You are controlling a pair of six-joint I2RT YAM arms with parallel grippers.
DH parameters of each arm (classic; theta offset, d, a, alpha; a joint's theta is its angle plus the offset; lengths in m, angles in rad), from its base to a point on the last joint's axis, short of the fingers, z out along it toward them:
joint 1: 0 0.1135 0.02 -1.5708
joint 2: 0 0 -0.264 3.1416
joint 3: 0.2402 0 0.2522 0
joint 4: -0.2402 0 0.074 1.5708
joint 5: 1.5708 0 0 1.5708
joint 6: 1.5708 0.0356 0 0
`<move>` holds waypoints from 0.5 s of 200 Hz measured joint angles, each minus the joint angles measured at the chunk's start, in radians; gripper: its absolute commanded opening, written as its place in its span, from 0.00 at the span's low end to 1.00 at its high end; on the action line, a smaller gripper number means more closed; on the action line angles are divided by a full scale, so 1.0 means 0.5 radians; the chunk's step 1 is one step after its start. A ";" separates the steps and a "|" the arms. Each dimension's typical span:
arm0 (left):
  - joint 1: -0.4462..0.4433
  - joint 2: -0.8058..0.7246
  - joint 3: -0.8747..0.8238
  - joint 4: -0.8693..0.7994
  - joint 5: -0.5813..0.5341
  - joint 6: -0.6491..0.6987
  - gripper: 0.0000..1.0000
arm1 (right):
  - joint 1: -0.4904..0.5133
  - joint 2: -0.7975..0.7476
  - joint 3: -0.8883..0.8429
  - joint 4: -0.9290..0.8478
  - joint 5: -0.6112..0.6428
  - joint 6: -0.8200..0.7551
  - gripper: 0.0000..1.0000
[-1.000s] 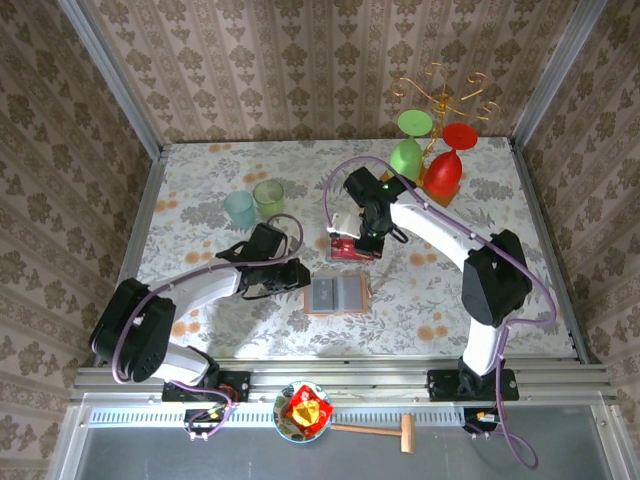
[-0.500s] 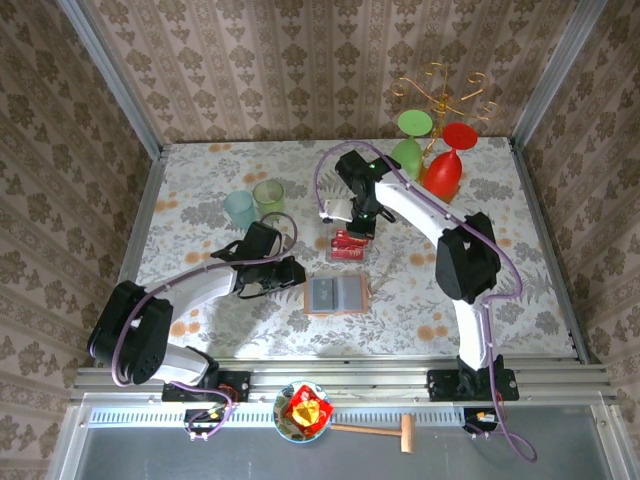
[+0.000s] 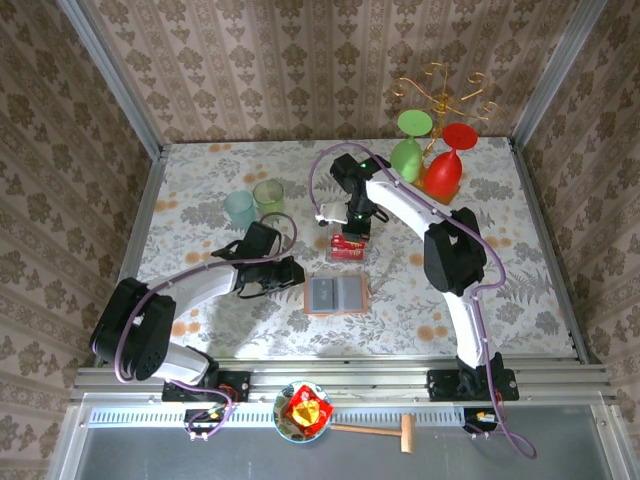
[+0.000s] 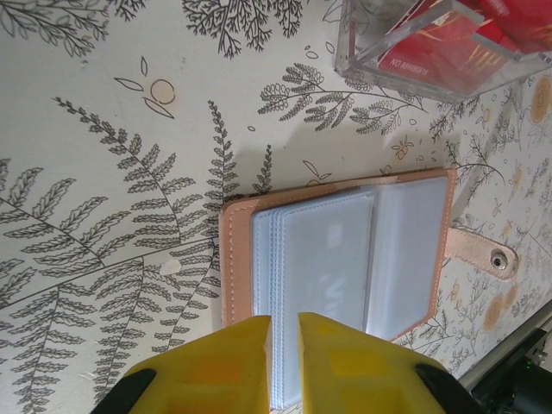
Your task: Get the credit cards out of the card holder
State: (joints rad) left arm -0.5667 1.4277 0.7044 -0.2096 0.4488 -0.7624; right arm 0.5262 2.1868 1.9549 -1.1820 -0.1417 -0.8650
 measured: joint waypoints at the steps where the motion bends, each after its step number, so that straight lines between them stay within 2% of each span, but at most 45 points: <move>1: 0.000 0.000 0.000 0.000 0.000 0.000 0.16 | 0.000 0.002 0.000 -0.001 -0.002 0.000 0.03; 19: 0.000 0.000 0.000 -0.001 0.000 0.000 0.16 | 0.000 0.021 0.000 -0.010 -0.013 0.001 0.10; 38: 0.000 0.000 0.000 -0.001 0.000 0.000 0.16 | 0.001 0.028 0.000 -0.015 -0.016 0.003 0.13; 100: 0.000 0.009 0.000 0.007 0.008 0.000 0.16 | 0.001 0.015 -0.003 0.006 -0.009 0.020 0.13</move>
State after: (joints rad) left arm -0.5667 1.4322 0.7044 -0.2062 0.4530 -0.7624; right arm 0.5266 2.1944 1.9533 -1.1790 -0.1463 -0.8551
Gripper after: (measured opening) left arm 0.161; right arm 0.137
